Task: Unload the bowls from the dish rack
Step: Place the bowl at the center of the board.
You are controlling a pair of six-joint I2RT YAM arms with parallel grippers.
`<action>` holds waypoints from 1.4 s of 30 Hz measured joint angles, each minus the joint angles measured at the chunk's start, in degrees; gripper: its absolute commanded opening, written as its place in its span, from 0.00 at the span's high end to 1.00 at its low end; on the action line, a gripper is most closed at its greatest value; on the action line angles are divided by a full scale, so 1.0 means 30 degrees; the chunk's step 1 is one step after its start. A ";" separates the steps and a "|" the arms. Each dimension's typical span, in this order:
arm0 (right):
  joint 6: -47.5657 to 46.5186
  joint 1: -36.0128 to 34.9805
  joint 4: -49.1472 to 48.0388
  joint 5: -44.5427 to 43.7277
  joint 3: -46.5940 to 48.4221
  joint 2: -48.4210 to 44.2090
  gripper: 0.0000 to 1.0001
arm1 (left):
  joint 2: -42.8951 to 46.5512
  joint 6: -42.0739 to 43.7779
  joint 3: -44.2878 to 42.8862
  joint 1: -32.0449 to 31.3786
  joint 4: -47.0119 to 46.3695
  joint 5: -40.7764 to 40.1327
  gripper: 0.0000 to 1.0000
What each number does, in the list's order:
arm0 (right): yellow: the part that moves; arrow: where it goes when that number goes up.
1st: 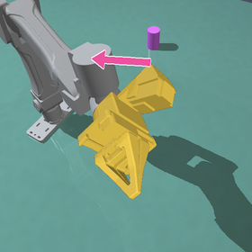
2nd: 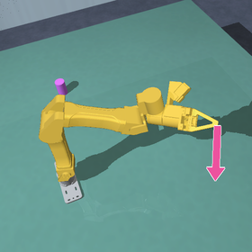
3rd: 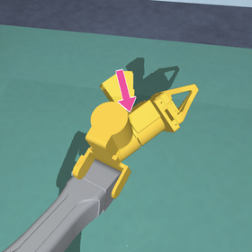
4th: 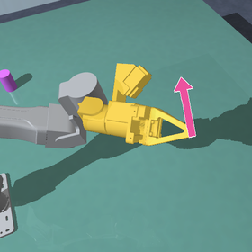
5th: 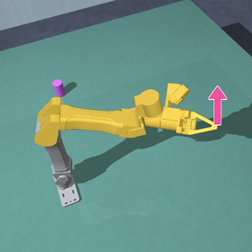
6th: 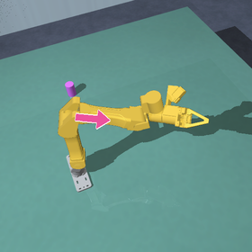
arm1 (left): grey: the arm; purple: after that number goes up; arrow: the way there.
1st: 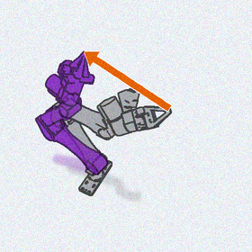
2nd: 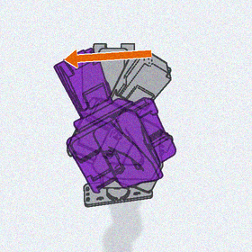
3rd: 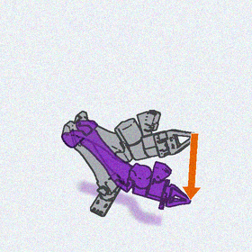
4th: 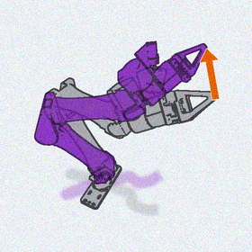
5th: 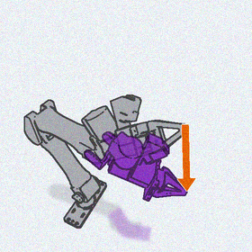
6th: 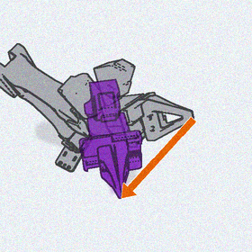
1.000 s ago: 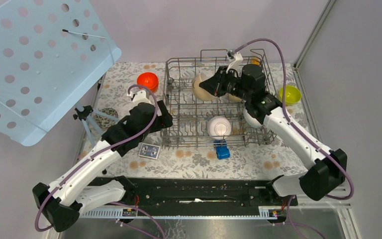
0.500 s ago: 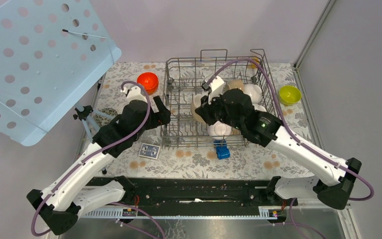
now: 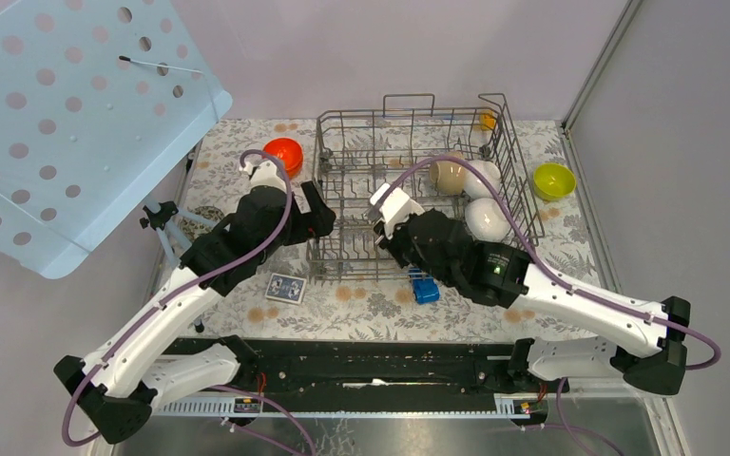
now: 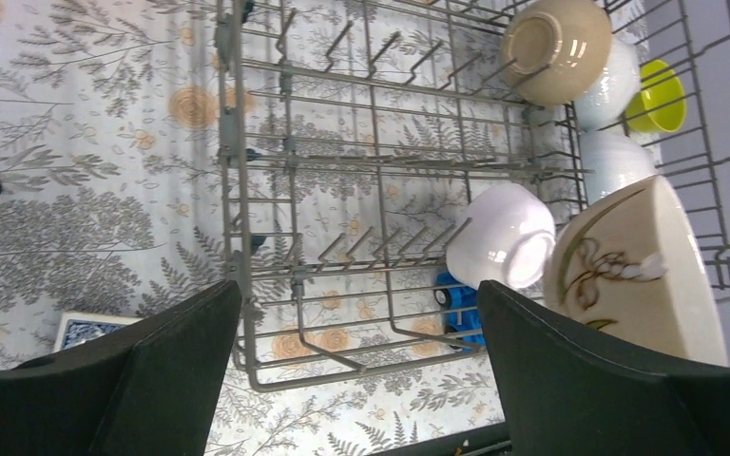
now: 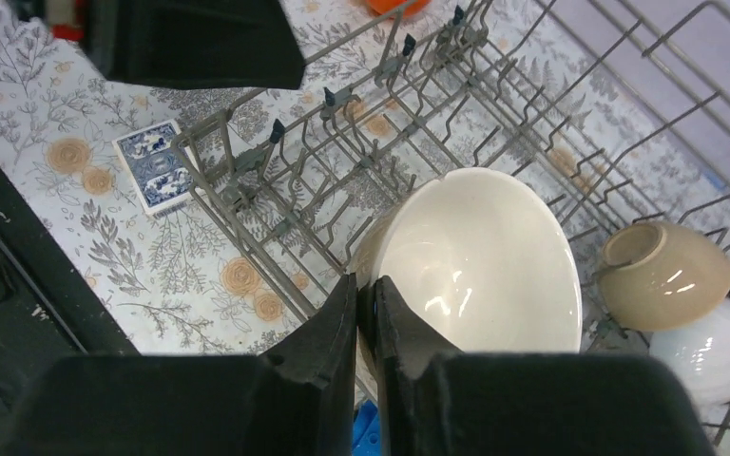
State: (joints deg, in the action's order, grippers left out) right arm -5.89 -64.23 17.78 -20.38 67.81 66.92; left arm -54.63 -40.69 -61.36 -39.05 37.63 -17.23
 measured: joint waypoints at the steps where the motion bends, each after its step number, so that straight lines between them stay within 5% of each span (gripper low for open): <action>1: -0.0350 -0.0430 -0.0087 -0.0277 -0.0051 0.0000 1.00 | -0.0131 0.0036 -0.0138 0.0000 -0.0087 0.0270 0.01; 16: -0.5836 -0.5581 -0.1464 -0.4597 -0.1887 -0.0015 1.00 | -0.1588 0.1545 -0.1989 0.0000 -0.0976 0.4182 0.01; 28: -0.7118 -0.6761 -0.1443 -0.5552 -0.1923 -0.0015 1.00 | -0.2929 0.3563 -0.2499 0.0000 -0.0809 0.8517 0.02; 42: -0.7118 -0.6790 -0.1428 -0.5581 -0.1953 -0.0015 1.00 | -0.4692 0.4656 -0.3781 -0.1071 0.0590 0.8932 0.38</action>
State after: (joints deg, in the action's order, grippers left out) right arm -27.24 -84.60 13.50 -37.12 61.95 66.87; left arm -68.71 -26.72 -72.71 -42.26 39.40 9.56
